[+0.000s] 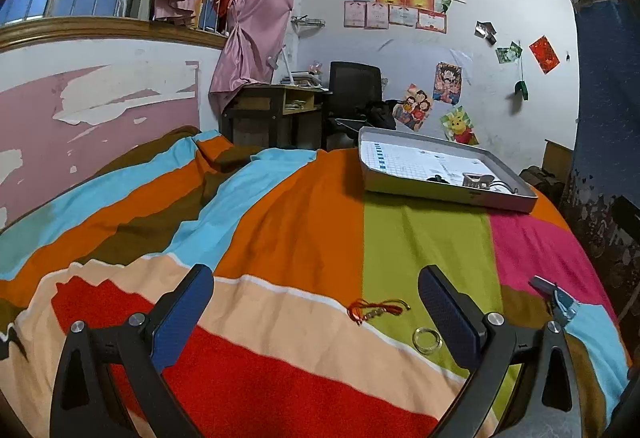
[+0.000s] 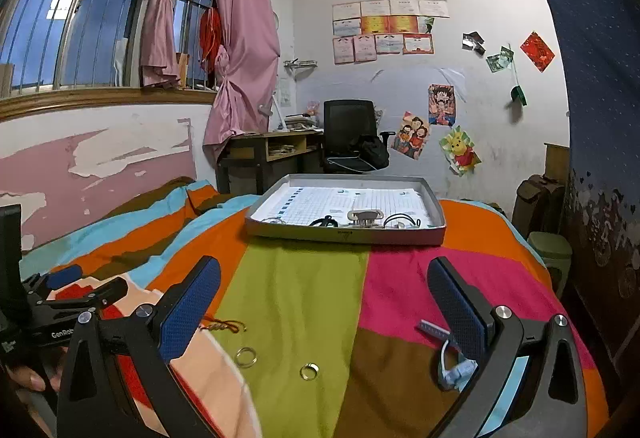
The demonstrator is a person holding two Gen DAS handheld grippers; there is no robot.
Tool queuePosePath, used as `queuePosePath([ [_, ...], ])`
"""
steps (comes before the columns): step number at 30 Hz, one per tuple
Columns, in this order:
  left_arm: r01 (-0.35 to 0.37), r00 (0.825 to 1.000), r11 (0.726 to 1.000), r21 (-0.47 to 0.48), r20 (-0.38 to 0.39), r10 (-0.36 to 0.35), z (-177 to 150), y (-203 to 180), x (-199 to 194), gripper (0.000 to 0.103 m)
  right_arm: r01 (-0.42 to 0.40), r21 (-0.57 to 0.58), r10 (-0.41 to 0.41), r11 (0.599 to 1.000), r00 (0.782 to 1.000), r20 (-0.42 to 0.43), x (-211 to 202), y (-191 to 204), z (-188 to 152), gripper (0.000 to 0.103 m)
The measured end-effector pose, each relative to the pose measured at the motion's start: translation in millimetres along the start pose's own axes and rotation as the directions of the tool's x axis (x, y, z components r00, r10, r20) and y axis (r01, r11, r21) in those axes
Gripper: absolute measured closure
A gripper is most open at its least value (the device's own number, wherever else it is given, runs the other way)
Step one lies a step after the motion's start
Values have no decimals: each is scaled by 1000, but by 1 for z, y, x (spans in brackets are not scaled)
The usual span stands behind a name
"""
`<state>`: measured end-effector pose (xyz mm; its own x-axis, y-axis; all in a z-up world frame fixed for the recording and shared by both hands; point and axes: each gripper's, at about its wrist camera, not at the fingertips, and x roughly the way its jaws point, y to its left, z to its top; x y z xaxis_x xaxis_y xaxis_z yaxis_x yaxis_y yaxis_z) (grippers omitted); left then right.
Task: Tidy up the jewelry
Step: 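Lift both tools from the tray back over the bedspread, then grasp the red beaded string bracelet with the left tool while the right tool grasps a silver ring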
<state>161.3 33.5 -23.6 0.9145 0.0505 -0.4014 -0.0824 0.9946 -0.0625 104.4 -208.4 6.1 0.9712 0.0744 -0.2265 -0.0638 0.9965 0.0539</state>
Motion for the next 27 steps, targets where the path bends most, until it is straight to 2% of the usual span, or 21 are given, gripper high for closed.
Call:
queuePosePath([
  [11,8,1000,1000,-7,-12,-8,2,-4,54,0,24,-42,-24,999,1000,1,49,-7,4,1],
  [15,31,999,999,-5,-36,-32,-1,-6,72,0,28,-17,-29,999,998,-50,67,-13,-3,1],
  [20,85,989,996,21,-123,-82,-7,-8,98,0,12,1,-12,1000,989,-145,92,-16,-18,1],
  [24,141,976,989,38,-174,-132,-12,-10,112,0,-36,19,40,999,959,-282,117,-13,-37,1],
  [27,175,962,983,45,-218,-162,-15,-11,121,0,-103,55,117,993,907,-405,138,-8,-60,1],
])
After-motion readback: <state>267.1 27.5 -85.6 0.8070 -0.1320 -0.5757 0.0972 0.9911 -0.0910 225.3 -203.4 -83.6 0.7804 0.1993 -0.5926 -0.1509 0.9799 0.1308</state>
